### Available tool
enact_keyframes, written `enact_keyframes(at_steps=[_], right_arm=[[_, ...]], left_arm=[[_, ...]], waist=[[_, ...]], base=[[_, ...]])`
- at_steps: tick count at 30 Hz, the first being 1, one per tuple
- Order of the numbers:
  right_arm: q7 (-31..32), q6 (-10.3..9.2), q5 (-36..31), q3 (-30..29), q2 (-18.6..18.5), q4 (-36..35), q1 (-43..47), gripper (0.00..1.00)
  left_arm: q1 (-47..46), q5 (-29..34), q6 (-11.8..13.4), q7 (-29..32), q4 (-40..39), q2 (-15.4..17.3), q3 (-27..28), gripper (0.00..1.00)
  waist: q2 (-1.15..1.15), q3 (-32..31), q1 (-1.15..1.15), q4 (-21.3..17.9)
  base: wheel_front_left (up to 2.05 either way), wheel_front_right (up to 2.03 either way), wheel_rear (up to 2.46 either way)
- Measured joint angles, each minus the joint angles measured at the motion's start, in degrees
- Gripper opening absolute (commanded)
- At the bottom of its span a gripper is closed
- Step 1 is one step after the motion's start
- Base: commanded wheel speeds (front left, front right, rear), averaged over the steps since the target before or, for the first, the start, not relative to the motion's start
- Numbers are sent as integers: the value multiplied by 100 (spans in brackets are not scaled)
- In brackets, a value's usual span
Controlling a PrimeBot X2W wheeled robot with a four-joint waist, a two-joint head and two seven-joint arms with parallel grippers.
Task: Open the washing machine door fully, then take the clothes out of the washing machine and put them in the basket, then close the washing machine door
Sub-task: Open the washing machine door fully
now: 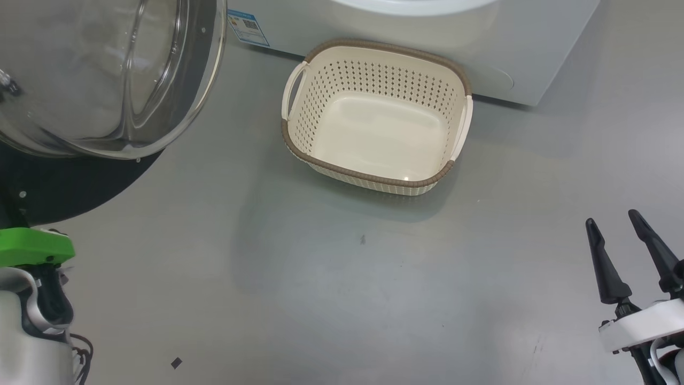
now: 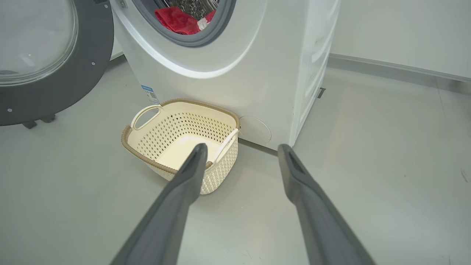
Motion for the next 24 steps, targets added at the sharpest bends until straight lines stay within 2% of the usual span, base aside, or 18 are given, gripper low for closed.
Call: enact_keyframes(at_steps=[12, 24], right_arm=[[98, 0, 1, -208, -293, -188, -48, 100], [155, 0, 19, -253, -377, -382, -45, 100]], left_arm=[[-296, -104, -4, -8, 257, 227, 301, 0], [-618, -194, -71, -23, 478, 315, 426, 0]], waist=[[0, 401, 0, 42], [0, 658, 0, 84]], base=[[0, 0, 0], [0, 0, 0]])
